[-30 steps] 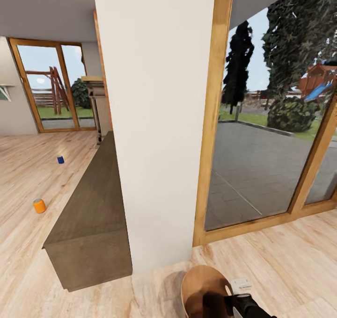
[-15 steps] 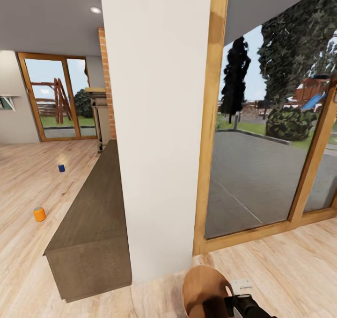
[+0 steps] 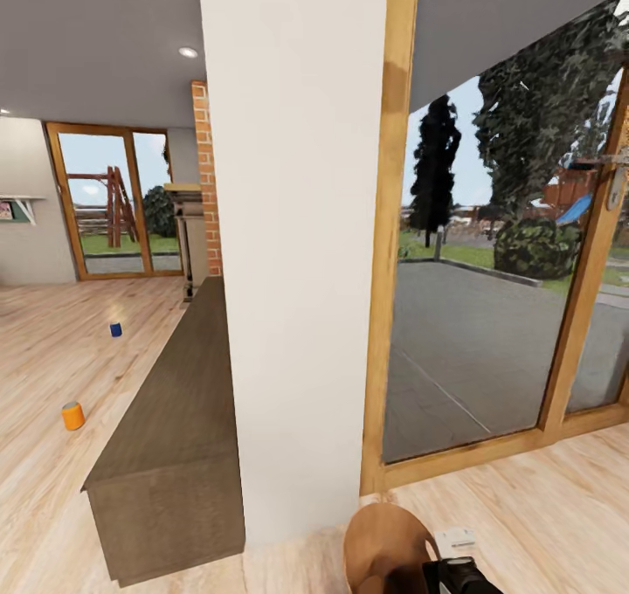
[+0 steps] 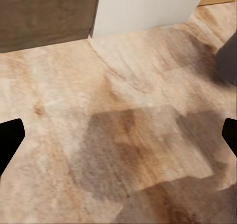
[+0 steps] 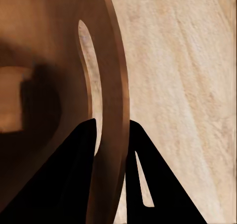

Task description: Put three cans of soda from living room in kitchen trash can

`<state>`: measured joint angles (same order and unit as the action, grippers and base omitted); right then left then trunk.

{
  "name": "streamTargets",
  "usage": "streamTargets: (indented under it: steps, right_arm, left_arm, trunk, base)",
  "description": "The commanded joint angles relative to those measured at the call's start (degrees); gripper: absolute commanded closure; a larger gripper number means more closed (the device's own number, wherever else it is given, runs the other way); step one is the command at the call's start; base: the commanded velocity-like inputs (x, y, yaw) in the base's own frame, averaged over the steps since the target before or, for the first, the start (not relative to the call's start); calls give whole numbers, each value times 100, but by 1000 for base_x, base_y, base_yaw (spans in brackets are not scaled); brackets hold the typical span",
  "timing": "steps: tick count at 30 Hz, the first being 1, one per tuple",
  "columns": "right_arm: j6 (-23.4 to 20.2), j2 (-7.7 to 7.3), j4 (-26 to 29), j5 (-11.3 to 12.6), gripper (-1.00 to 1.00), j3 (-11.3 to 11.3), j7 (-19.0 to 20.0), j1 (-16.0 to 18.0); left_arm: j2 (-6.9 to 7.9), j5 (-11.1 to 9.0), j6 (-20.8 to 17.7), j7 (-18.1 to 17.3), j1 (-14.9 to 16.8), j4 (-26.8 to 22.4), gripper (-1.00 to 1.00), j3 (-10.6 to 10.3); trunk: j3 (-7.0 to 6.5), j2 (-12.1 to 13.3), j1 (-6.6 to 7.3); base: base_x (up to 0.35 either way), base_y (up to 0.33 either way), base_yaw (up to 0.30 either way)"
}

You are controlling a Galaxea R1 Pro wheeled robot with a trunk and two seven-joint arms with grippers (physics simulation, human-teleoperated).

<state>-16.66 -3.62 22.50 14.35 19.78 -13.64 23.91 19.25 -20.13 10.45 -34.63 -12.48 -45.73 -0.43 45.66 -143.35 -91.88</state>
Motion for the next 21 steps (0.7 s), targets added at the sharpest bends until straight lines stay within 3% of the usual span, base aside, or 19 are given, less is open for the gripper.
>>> streamTargets:
  steps: [1, 8, 15, 21]
  right_arm:
    - [42, 2, -19, 68, 100, -1, 45, 0]
    - [148, 2, -160, 68, 100, -1, 94, 0]
    - [355, 2, -308, 76, 100, -4, 115, -5]
    - [425, 2, -396, 76, 100, -1, 117, -8]
  left_arm:
    - [0, 0, 0, 0, 0, 1, -100, -1]
    - [0, 0, 0, 3, 6, 3, -100, -1]
    - [0, 0, 9, 29, 9, 19, -100, 31]
    - [0, -1, 50, 27, 9, 446, -100, 55]
  trunk:
    - [-23, 2, 3]
    - [-178, 11, 21]
    - [-304, 292, 174]
    - [-411, 532, 306]
  base:
    - [0, 0, 0]
    - [0, 0, 0]
    - [0, 0, 0]
    - [0, 0, 0]
